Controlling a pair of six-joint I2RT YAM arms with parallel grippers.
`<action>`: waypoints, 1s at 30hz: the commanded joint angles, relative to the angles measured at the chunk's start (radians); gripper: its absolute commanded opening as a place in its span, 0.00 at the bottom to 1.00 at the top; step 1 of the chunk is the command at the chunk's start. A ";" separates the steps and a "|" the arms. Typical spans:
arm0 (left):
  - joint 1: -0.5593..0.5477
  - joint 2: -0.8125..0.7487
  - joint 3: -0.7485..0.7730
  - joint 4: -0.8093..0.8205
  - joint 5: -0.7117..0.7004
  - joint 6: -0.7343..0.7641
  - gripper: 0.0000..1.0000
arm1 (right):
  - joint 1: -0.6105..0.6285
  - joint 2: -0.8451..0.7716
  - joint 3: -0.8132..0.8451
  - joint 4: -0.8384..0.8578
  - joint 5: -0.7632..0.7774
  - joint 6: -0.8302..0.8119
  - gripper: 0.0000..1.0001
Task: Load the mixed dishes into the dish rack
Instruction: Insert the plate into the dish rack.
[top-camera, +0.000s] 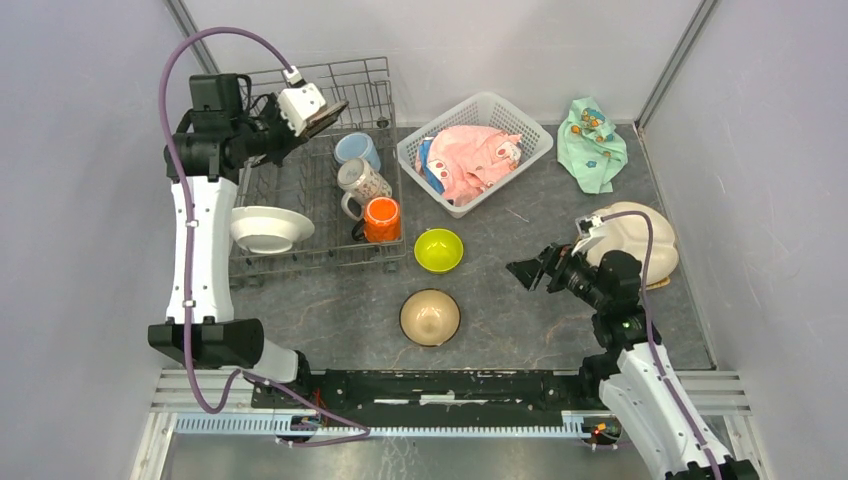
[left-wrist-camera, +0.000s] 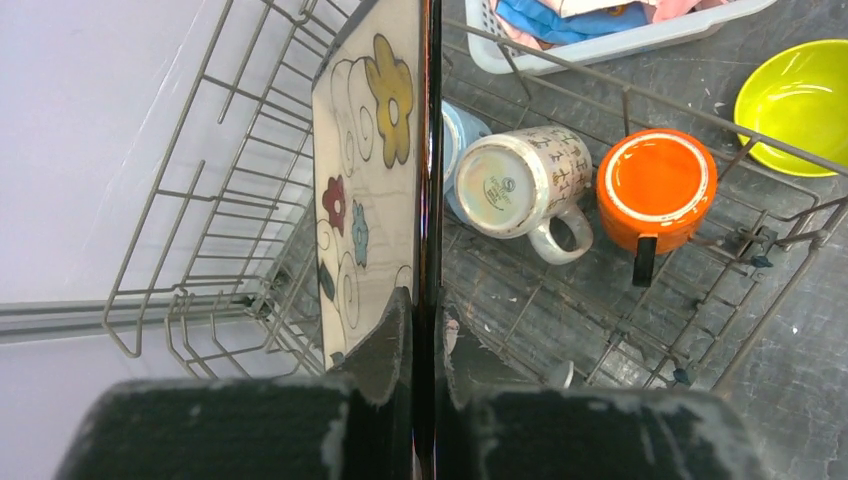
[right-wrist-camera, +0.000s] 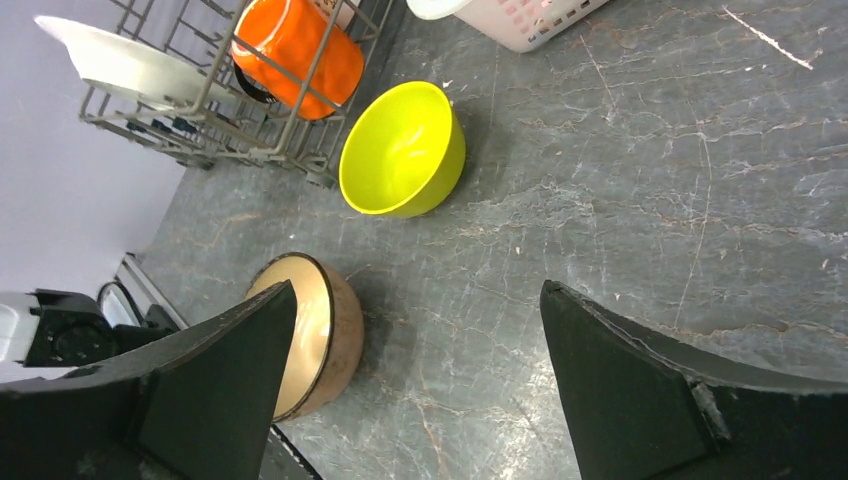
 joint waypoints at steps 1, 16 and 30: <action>0.056 -0.036 0.093 0.131 0.148 0.121 0.02 | 0.038 0.020 0.046 -0.002 0.049 -0.148 0.98; 0.058 -0.052 0.012 0.212 0.357 0.046 0.02 | 0.250 0.644 0.574 0.641 -0.074 -0.511 0.94; 0.063 -0.035 0.044 0.081 0.459 0.154 0.02 | 0.321 1.129 1.127 0.809 -0.453 -0.817 0.95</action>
